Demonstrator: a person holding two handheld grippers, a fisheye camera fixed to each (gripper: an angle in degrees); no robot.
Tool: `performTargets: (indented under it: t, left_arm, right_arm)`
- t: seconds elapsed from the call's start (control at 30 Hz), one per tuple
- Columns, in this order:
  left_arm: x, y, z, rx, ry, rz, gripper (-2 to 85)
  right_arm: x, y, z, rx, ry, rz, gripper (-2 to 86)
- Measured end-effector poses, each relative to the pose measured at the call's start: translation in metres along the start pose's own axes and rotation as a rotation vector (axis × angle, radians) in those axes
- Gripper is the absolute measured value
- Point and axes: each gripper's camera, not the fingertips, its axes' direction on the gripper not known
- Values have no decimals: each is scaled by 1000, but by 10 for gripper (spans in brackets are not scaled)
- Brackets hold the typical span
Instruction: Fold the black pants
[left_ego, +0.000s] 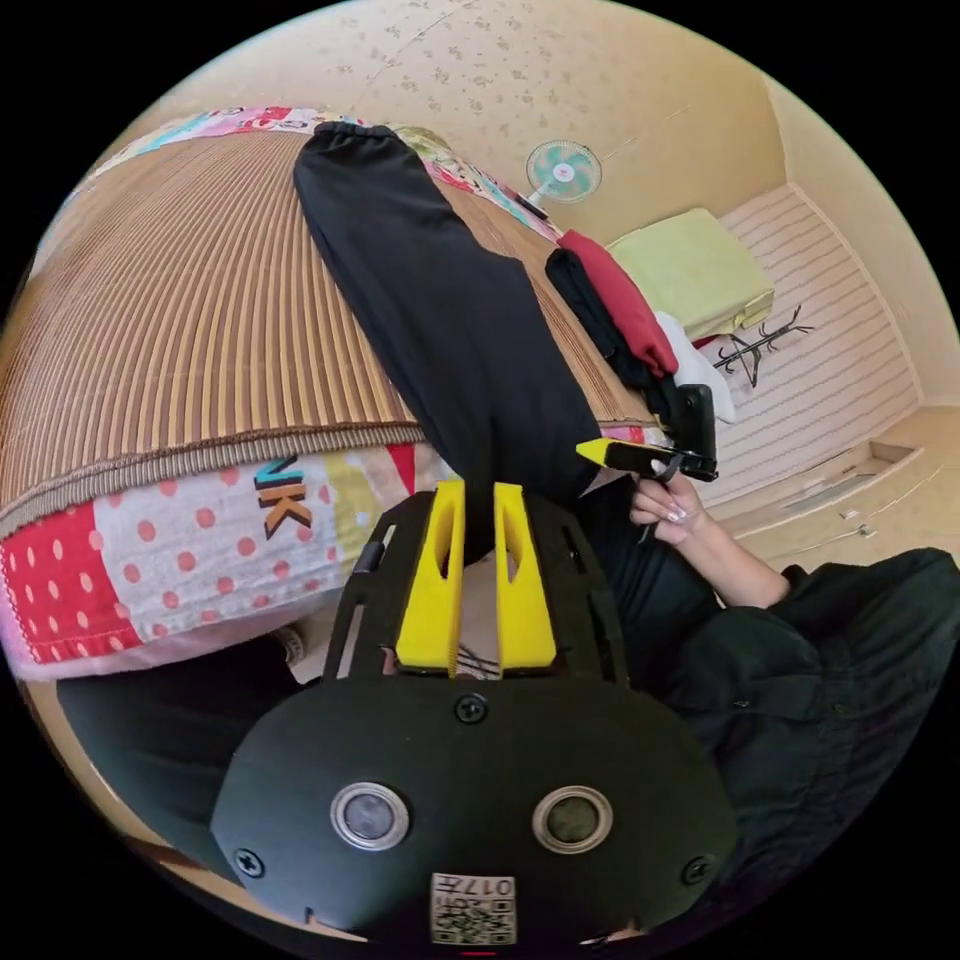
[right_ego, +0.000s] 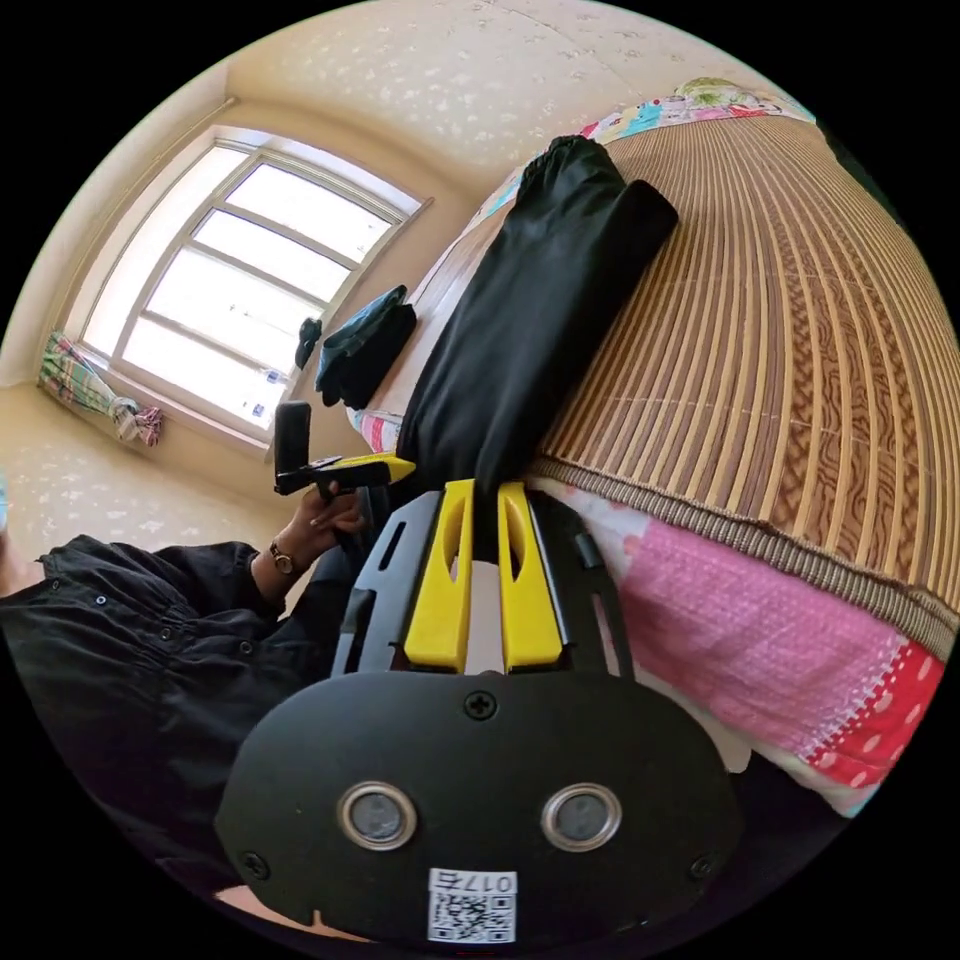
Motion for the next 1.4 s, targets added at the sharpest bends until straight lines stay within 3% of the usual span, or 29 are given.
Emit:
performTargets:
  t: [0.1, 0.17, 0.23, 0.37, 0.5, 0.6, 0.73, 0.9, 0.97, 1.1, 1.23, 1.33, 1.4]
  left_arm:
    - [29, 22, -57, 191, 133, 141, 43]
    - [60, 27, -119, 362, 353, 241, 41]
    - [98, 21, -156, 452, 458, 374, 40]
    - [184, -16, -230, 600, 524, 599, 40]
    - [233, -57, -268, 642, 467, 637, 39]
    - [247, -91, -267, 623, 317, 570, 35]
    - [229, -157, -235, 571, 88, 434, 32]
    - [203, -211, -215, 542, 7, 372, 33]
    - [193, -209, -188, 487, -113, 401, 37]
    - [147, -159, -123, 350, -131, 369, 43]
    - [91, -44, -43, 131, -27, 219, 48]
    - [71, 29, -10, -8, -61, 49, 57]
    - [60, 51, -12, -9, -32, -33, 64]
  right_arm:
    - [-50, 15, -49, 142, -133, -144, 31]
    - [-94, 23, -91, 261, -186, -267, 27]
    - [-163, 23, -139, 347, -217, -486, 24]
    - [-256, 0, -204, 454, -105, -707, 22]
    - [-307, -34, -252, 556, -18, -753, 22]
    - [-297, -70, -262, 563, 69, -657, 22]
    - [-256, -147, -244, 505, 335, -528, 21]
    - [-220, -197, -232, 518, 396, -529, 18]
    - [-202, -194, -216, 487, 440, -517, 17]
    - [-120, -124, -157, 344, 408, -437, 17]
    - [-38, -1, -88, 91, 271, -234, 22]
    - [-12, 63, -82, 64, 280, -74, 31]
    - [1, 72, -101, 96, 269, 7, 40]
